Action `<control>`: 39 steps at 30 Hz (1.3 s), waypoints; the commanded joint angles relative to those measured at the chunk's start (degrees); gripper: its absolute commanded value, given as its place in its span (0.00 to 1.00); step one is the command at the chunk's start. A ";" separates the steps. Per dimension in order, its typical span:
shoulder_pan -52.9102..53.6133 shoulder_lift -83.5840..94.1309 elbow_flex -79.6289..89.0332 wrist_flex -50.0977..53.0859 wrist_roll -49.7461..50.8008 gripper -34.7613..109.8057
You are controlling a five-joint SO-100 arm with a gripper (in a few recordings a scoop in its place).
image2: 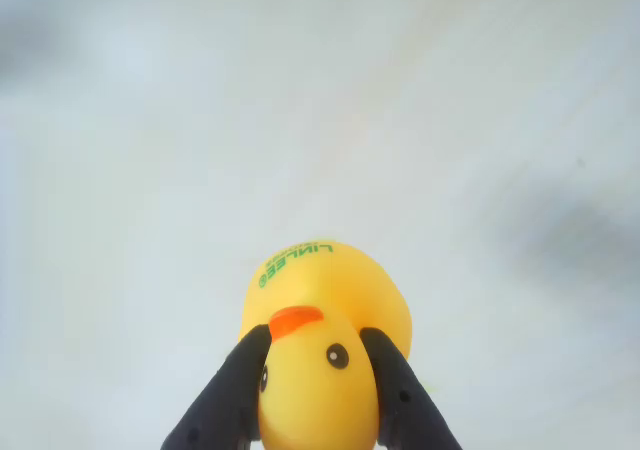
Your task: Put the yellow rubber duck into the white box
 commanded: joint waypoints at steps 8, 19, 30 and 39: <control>23.91 55.02 19.51 -7.29 22.85 0.24; 49.13 41.84 29.53 -23.64 23.73 0.24; 50.98 19.51 35.51 -37.27 10.55 0.24; 51.33 16.87 41.22 -39.29 0.88 0.24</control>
